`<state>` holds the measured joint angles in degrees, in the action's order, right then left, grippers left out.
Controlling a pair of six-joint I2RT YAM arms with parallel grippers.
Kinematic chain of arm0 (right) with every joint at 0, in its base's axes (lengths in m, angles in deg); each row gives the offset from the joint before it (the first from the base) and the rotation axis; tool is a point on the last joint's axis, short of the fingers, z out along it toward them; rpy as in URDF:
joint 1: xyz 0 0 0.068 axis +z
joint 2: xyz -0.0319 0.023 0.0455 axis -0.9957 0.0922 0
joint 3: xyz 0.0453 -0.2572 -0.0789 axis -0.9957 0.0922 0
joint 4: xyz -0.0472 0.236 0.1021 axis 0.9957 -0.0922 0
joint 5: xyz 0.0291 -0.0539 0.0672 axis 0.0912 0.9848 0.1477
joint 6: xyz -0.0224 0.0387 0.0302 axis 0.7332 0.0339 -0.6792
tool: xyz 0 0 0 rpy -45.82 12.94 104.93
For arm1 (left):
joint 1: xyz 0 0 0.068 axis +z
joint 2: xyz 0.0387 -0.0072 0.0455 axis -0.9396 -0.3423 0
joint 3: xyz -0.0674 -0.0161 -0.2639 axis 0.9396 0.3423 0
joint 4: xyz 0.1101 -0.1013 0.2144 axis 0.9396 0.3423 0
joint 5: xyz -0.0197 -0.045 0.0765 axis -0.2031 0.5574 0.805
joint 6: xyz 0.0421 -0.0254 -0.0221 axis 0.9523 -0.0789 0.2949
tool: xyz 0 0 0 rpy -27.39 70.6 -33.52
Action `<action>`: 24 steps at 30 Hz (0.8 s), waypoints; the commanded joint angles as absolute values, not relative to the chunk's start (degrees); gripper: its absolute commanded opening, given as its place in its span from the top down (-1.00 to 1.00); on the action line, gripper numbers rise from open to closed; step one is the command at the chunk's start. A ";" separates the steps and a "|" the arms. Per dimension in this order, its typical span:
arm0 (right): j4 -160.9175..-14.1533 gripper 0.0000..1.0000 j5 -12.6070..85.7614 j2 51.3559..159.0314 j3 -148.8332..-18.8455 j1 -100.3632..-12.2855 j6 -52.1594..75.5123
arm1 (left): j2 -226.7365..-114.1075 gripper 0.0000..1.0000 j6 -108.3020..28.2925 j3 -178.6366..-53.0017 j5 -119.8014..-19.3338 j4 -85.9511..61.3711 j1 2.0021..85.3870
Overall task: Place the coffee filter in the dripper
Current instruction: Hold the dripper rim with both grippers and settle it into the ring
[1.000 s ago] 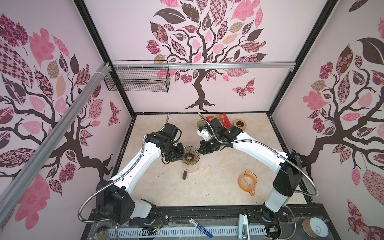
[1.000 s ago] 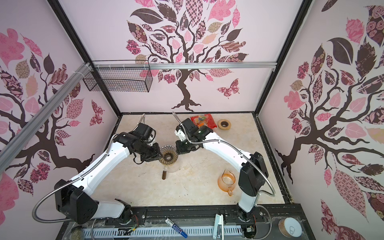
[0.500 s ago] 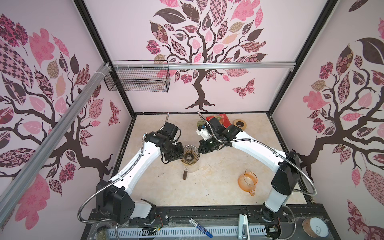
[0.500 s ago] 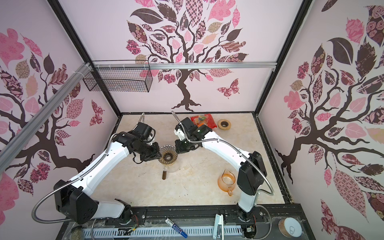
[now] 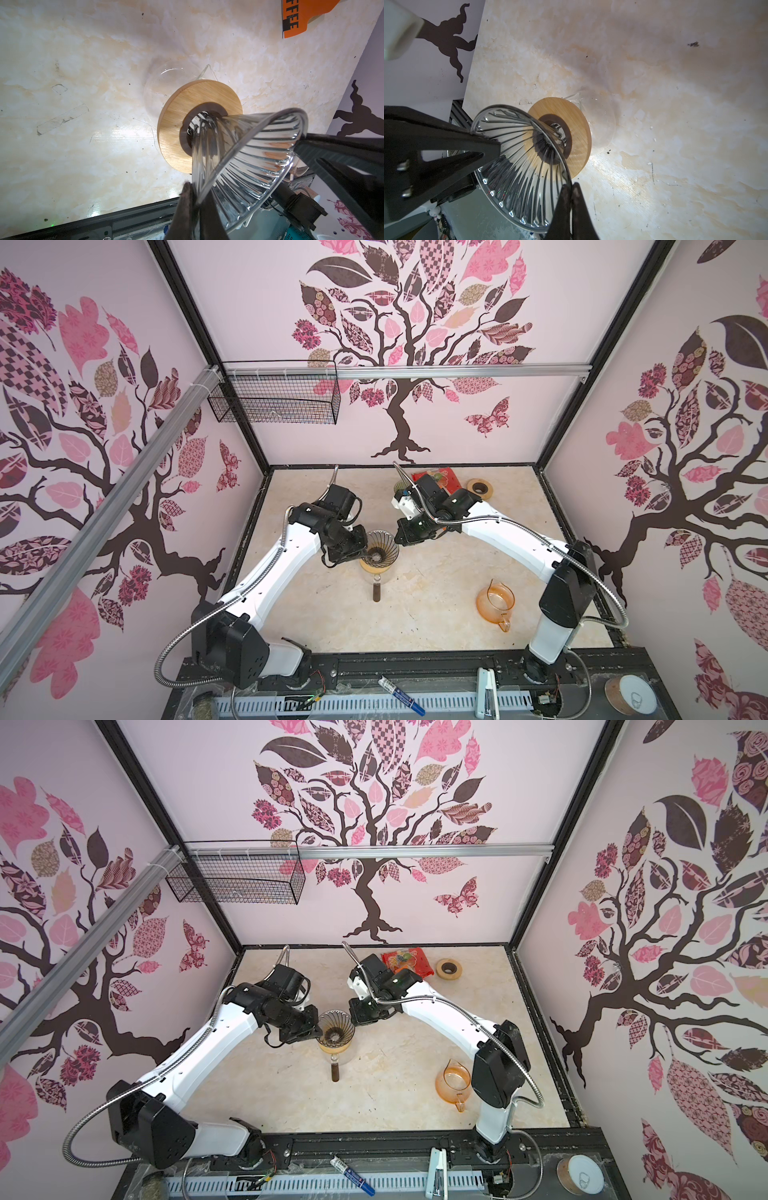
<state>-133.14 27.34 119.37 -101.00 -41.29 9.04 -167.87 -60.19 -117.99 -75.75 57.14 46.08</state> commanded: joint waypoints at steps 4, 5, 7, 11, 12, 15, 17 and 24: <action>-136.76 0.90 26.25 121.89 -103.95 -40.78 9.68 | -168.48 0.94 -60.43 -117.23 -71.94 58.33 47.26; -136.80 0.90 26.24 122.06 -104.13 -40.78 9.68 | -168.68 0.94 -60.40 -117.04 -71.81 58.57 47.31; -136.95 0.90 26.15 122.34 -104.56 -40.78 9.69 | -169.07 0.94 -60.49 -116.63 -72.06 58.65 47.49; -136.91 0.90 25.98 122.68 -104.75 -40.83 9.60 | -169.43 0.95 -60.24 -115.72 -72.90 58.54 47.66; -136.98 0.90 25.97 122.71 -104.72 -40.78 9.61 | -169.54 0.95 -60.18 -115.32 -72.99 58.34 47.75; -136.88 0.90 25.81 123.00 -104.47 -40.85 9.47 | -170.05 0.95 -59.94 -114.06 -73.79 58.23 48.01; -136.82 0.91 25.80 123.15 -104.28 -40.76 9.36 | -170.21 0.95 -59.77 -113.23 -74.75 58.10 48.16; -136.59 0.92 25.58 123.38 -103.69 -40.71 9.31 | -170.36 0.96 -59.83 -109.78 -75.97 56.01 48.35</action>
<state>-133.47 26.99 121.07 -103.03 -41.33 8.82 -167.08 -59.43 -114.27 -78.72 53.62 48.53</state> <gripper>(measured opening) 0.053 0.066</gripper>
